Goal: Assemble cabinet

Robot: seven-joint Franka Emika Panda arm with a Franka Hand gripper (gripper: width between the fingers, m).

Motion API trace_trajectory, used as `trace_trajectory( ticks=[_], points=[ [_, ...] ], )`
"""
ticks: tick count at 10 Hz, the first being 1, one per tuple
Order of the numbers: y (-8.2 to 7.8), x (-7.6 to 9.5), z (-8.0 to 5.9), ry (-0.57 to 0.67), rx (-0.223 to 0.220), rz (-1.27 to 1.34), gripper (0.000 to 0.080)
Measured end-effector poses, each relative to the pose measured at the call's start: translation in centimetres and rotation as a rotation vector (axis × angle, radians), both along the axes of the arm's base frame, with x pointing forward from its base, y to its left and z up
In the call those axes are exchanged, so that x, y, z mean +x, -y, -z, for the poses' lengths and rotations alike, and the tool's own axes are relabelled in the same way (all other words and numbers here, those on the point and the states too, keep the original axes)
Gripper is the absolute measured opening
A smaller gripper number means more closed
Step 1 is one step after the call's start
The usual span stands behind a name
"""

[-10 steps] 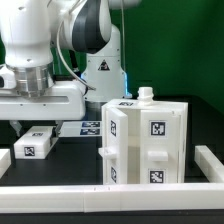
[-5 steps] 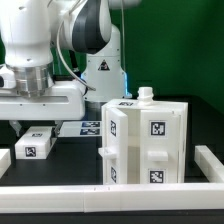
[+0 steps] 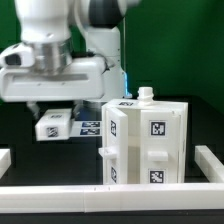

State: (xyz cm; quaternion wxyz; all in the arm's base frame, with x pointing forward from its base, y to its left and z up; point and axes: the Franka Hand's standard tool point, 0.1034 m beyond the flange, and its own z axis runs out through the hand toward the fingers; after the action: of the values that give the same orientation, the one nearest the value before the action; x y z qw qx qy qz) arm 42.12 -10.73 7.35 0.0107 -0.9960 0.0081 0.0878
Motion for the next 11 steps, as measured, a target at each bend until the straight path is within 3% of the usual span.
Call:
trace_trajectory(
  ticks=[2, 6, 8, 11],
  points=[
    [-1.2, 0.5, -1.2, -0.014, 0.010, 0.006, 0.0563],
    [-1.5, 0.7, -1.2, -0.020, 0.010, -0.010, 0.0563],
    [-4.1, 3.1, -4.6, -0.021, 0.023, -0.017, 0.0563],
    [-7.4, 5.9, -8.3, -0.003, 0.015, -0.038, 0.0563]
  ],
)
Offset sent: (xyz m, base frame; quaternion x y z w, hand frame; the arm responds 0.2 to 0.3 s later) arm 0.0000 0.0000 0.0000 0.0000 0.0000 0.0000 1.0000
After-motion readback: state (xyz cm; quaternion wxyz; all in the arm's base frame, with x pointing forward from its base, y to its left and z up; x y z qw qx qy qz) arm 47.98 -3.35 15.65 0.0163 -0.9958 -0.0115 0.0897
